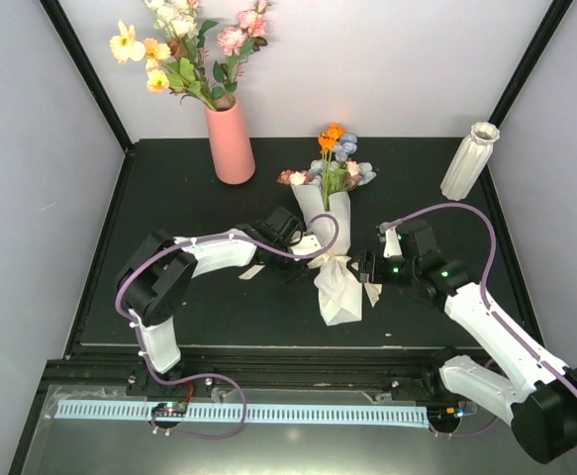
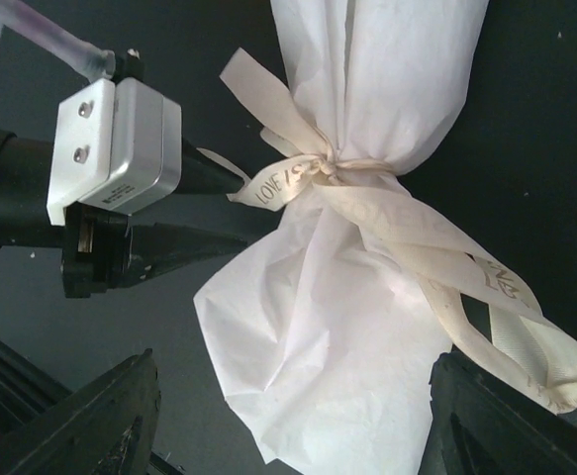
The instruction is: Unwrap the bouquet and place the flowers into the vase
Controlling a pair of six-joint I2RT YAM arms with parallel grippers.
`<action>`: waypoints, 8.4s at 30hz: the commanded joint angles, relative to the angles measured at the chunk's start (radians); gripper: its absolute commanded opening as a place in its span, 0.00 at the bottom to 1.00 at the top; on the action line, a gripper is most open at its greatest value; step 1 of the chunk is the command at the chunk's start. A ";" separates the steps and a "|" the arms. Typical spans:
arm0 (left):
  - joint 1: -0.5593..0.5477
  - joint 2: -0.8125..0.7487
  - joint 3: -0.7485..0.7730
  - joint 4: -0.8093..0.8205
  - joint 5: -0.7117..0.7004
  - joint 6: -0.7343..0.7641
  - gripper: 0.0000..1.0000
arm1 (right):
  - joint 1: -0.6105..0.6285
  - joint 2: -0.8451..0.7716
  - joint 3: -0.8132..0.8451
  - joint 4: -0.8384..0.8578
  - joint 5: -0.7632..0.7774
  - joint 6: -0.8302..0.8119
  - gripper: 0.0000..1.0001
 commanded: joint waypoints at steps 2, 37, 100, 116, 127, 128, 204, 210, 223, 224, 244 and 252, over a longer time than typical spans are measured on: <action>0.003 0.059 0.059 0.054 0.015 0.008 0.45 | -0.003 0.057 -0.001 -0.015 -0.008 0.024 0.76; -0.001 0.035 -0.070 0.302 0.252 -0.229 0.02 | 0.205 0.562 0.105 0.027 0.184 0.245 0.73; 0.256 -0.623 -0.109 -0.263 -0.285 -0.410 0.02 | 0.205 0.443 -0.030 0.267 0.073 0.175 0.02; 0.578 -0.713 -0.129 -0.199 -0.265 -0.477 0.02 | 0.206 0.512 -0.009 0.306 0.073 0.299 0.02; 0.696 -0.737 -0.108 -0.206 -0.299 -0.492 0.02 | 0.204 0.531 -0.002 0.308 0.068 0.313 0.01; 0.701 -0.738 -0.105 -0.207 -0.300 -0.493 0.02 | 0.204 0.534 -0.001 0.311 0.064 0.313 0.01; 0.001 -0.321 -0.403 0.043 -0.118 -0.901 0.71 | 0.161 1.084 0.799 -0.090 0.127 -0.031 0.40; 0.004 -0.287 -0.364 -0.033 -0.239 -0.857 0.68 | 0.105 0.960 0.616 -0.026 0.101 -0.009 0.40; 0.002 -0.356 -0.302 -0.163 -0.353 -0.772 0.74 | 0.082 0.837 0.532 0.018 -0.075 -0.143 0.66; 0.002 -0.368 -0.302 -0.167 -0.350 -0.766 0.75 | 0.082 0.827 0.546 -0.003 -0.070 -0.159 0.71; 0.044 -0.448 -0.212 -0.237 -0.278 -0.629 0.92 | 0.182 0.558 0.199 0.236 -0.049 -0.153 0.77; 0.110 -0.370 -0.185 -0.191 -0.152 -0.547 0.89 | 0.253 0.620 0.207 0.274 0.045 -0.147 0.74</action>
